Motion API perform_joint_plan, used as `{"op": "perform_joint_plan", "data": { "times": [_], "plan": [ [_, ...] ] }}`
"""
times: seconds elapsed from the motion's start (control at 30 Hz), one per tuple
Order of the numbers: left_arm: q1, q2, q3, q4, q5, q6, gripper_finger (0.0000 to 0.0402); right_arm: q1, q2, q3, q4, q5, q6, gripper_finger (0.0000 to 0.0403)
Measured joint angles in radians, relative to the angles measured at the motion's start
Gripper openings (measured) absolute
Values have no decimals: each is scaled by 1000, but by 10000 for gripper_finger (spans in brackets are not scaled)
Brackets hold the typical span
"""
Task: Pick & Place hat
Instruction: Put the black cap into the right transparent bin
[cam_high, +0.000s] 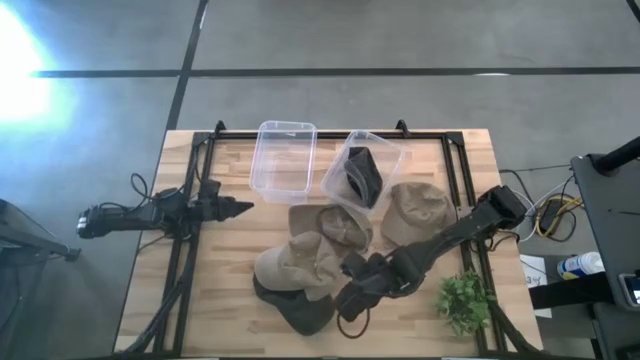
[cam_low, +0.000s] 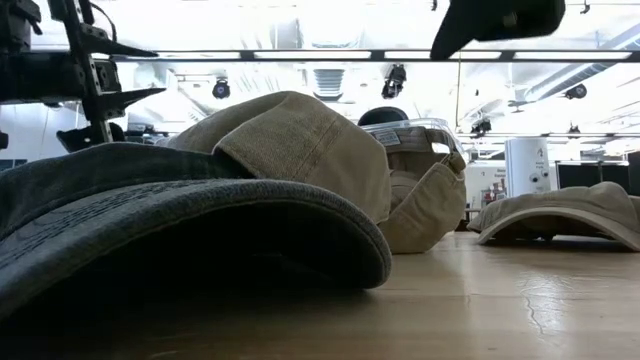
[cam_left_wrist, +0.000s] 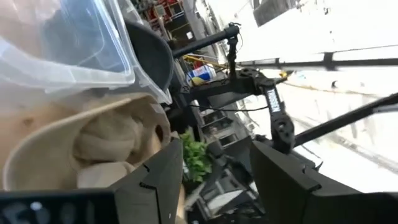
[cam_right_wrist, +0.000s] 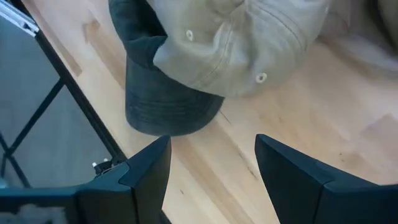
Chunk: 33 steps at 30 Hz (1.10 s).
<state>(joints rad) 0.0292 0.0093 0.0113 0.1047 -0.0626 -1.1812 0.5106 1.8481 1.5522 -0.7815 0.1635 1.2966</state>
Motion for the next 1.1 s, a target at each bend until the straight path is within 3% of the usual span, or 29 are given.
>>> {"op": "perform_joint_plan", "data": {
  "times": [0.23, 0.33, 0.5, 0.83, 0.97, 1.1],
  "plan": [
    [-29, 65, 0, -40, 176, -96, 181, 0, 1, -55, 82, -91, 92, 228],
    [-77, 129, 1, -79, 183, -75, 181, 10, 19, -96, 220, -159, 94, 228],
    [-173, 271, 2, -86, 181, -83, 179, 22, 52, -194, 397, -226, 342, 228],
    [-361, 595, 49, -104, 166, -137, 179, 48, 189, -311, 934, -252, 579, 228],
    [-381, 700, 89, -95, 154, -141, 179, 50, 296, -246, 954, -234, 587, 228],
    [-400, 805, 136, -54, 155, -128, 179, 48, 347, -177, 957, -127, 584, 228]
  ]
}}
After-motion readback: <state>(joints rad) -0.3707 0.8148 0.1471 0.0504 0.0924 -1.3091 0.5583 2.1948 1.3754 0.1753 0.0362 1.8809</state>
